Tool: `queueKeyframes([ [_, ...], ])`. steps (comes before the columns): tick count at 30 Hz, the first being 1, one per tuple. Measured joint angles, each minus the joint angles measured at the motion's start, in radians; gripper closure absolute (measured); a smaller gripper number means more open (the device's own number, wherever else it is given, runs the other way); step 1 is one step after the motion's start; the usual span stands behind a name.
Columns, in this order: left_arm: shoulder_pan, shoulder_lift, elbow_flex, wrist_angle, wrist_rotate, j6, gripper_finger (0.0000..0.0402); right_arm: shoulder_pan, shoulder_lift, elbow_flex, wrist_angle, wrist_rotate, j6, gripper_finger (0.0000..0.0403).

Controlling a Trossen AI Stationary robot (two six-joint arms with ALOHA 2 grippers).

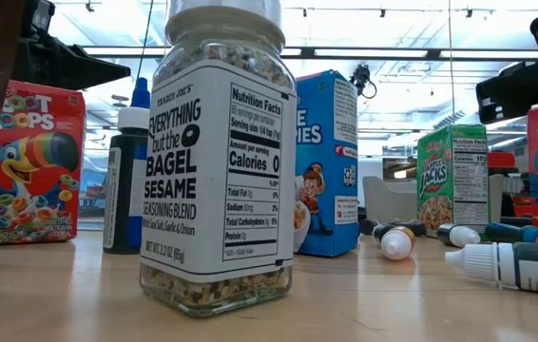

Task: Pick & Place Kitchen Items
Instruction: Put the red seasoning can into the transparent bin

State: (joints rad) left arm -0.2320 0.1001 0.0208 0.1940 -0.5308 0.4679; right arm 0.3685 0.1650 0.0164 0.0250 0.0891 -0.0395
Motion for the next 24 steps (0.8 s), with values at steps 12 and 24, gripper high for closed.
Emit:
queueKeyframes([
  [12, 0.000, 0.000, 0.000, -0.002, 0.001, 0.026, 0.0246, 0.000, 0.000, 0.000, 0.000, 0.000, 0.000, 0.0248],
  [24, 0.000, 0.000, 0.001, 0.105, 0.209, -0.169, 0.0246, 0.000, 0.000, 0.000, 0.000, 0.000, 0.000, 0.0248],
])
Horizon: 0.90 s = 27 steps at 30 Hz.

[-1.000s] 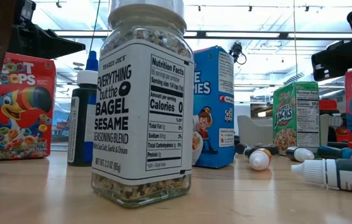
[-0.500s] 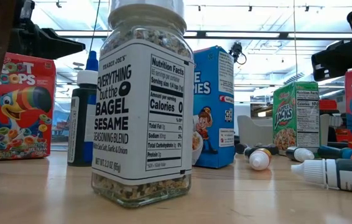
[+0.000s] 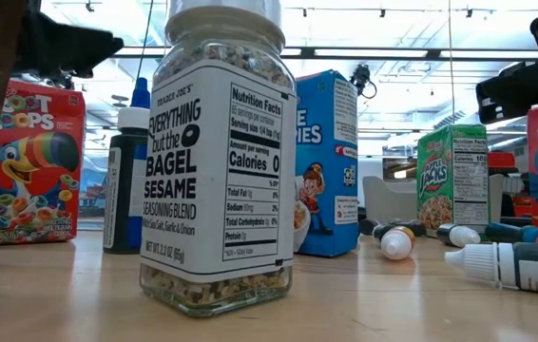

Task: Pick & Place Kitchen Items
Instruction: Put the red seasoning can into the transparent bin

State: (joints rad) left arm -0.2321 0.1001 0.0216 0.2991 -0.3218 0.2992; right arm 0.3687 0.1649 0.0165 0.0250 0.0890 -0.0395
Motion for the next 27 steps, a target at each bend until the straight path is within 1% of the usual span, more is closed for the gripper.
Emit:
queueKeyframes([
  [3, 0.000, 0.000, 0.000, 0.012, 0.001, -0.110, 0.0246, 0.000, 0.000, 0.000, 0.000, 0.000, 0.000, 0.0248],
  [6, 0.000, 0.000, 0.000, 0.022, 0.000, -0.140, 0.0246, 0.000, 0.000, 0.000, 0.000, 0.000, 0.000, 0.0248],
  [10, 0.000, 0.000, 0.000, 0.089, 0.006, -0.191, 0.0246, 0.000, 0.000, 0.000, 0.000, 0.000, 0.000, 0.0248],
  [12, 0.000, 0.000, 0.000, 0.114, 0.033, -0.223, 0.0246, 0.000, 0.000, 0.000, 0.000, 0.000, 0.000, 0.0248],
  [17, 0.000, 0.000, 0.000, 0.138, 0.151, -0.315, 0.0246, 0.000, 0.000, 0.000, 0.000, 0.000, 0.000, 0.0248],
  [19, 0.000, 0.000, 0.000, 0.169, 0.171, -0.316, 0.0246, 0.000, 0.000, 0.000, 0.000, 0.000, 0.000, 0.0248],
  [23, 0.000, 0.000, 0.000, 0.231, 0.173, -0.277, 0.0246, 0.000, 0.000, 0.000, 0.000, 0.007, -0.003, 0.0248],
  [27, 0.000, 0.000, 0.000, 0.242, 0.172, -0.240, 0.0246, 0.000, 0.000, 0.000, 0.016, 0.100, -0.004, 0.0248],
])
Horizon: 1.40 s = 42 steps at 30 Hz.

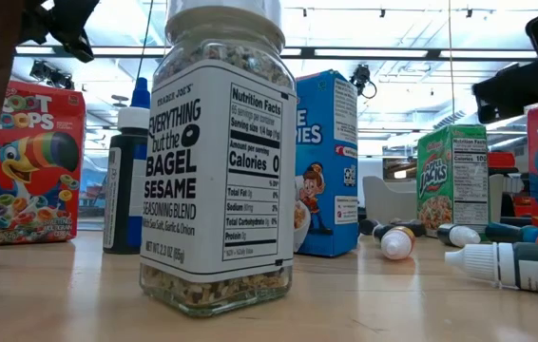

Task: Pick & Place Kitchen Items
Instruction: Put the red seasoning can into the transparent bin

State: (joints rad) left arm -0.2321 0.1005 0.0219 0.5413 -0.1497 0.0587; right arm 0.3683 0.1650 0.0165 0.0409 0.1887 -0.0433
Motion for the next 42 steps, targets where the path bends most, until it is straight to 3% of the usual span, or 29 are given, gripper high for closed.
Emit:
queueKeyframes([
  [8, 0.000, 0.044, 0.000, -0.001, -0.003, 0.056, 0.0246, 0.000, 0.000, 0.000, 0.052, 0.118, 0.013, 0.0248],
  [16, 0.000, 0.070, 0.000, 0.020, -0.032, 0.128, 0.0246, 0.000, 0.001, 0.000, 0.404, 0.119, -0.040, 0.0248],
  [18, 0.000, 0.070, 0.011, 0.026, -0.081, 0.145, 0.0246, 0.000, 0.003, 0.000, 0.518, 0.181, -0.143, 0.0248],
  [21, 0.000, 0.088, 0.065, 0.000, -0.162, 0.217, 0.0246, -0.001, 0.002, 0.000, 0.727, 0.315, -0.425, 0.0248],
  [24, 0.000, 0.138, 0.146, -0.107, -0.181, 0.276, 0.0246, -0.004, 0.005, 0.001, 0.862, 0.371, -0.491, 0.0248],
  [31, 0.000, 0.307, 0.351, -0.377, -0.269, 0.253, 0.0246, -0.040, 0.072, 0.003, 0.883, 0.120, -0.449, 0.0248],
  [36, 0.000, 0.397, 0.442, -0.392, -0.375, 0.230, 0.0246, -0.068, 0.219, 0.082, 0.883, 0.131, -0.407, 0.0225],
  [42, 0.000, 0.431, 0.449, -0.397, -0.385, 0.197, 0.0246, -0.097, 0.502, 0.234, 0.863, 0.140, -0.324, 0.0184],
])
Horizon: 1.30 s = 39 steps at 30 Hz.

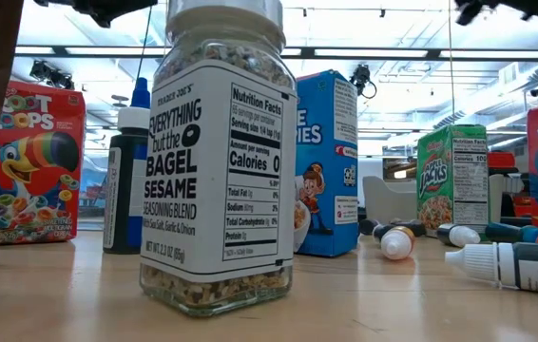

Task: Pick & Place Kitchen Items
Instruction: Put the red seasoning can into the transparent bin

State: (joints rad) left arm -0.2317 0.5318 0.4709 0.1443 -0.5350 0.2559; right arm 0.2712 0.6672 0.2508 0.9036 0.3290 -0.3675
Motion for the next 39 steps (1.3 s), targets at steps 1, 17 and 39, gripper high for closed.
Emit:
queueKeyframes([
  [1, 0.000, 0.002, -0.001, -0.004, 0.000, 0.002, 0.0246, -0.006, 0.048, 0.030, -0.022, 0.015, 0.018, 0.0180],
  [17, 0.000, 0.007, -0.002, -0.033, 0.000, -0.026, 0.0246, -0.137, 0.617, 0.527, -0.756, 0.118, 0.340, 0.0147],
  [39, 0.000, 0.007, -0.002, -0.036, 0.000, -0.035, 0.0246, -0.347, 0.830, 0.563, -0.962, -0.306, 0.508, 0.0106],
])
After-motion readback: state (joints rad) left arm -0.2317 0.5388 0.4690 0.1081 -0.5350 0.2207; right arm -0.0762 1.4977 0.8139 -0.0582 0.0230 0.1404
